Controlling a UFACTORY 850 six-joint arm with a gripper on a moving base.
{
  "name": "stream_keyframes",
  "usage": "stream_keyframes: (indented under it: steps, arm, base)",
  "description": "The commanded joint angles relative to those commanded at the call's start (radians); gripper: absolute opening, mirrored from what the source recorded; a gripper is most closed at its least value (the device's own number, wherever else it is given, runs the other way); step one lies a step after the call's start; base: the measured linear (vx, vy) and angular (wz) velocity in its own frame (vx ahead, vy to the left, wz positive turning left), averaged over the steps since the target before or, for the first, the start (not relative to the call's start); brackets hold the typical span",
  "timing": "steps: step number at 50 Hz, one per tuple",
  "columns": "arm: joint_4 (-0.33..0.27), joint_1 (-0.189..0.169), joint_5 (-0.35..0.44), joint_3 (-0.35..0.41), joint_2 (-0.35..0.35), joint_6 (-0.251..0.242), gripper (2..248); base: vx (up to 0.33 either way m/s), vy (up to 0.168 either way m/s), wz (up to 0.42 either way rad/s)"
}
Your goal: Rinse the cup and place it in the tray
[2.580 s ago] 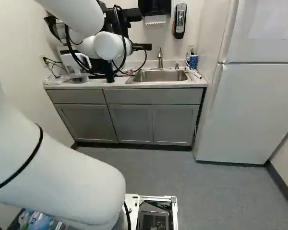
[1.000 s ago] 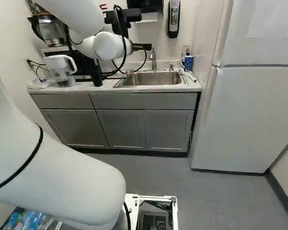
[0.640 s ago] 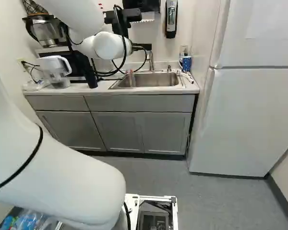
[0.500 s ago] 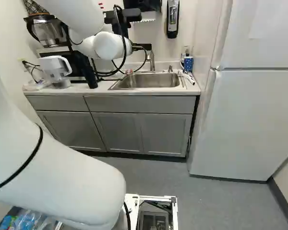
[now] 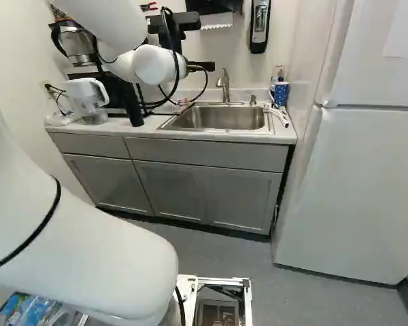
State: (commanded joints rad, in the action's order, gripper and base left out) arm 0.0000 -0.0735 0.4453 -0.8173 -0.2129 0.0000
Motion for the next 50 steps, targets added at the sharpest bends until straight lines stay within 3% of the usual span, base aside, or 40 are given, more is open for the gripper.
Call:
stream_keyframes:
  steps: [50]
  arm:
    - [0.0, 0.0, 0.0, 0.0, 0.0, 0.0, 247]
  base:
    - [0.099, -0.056, 0.212]
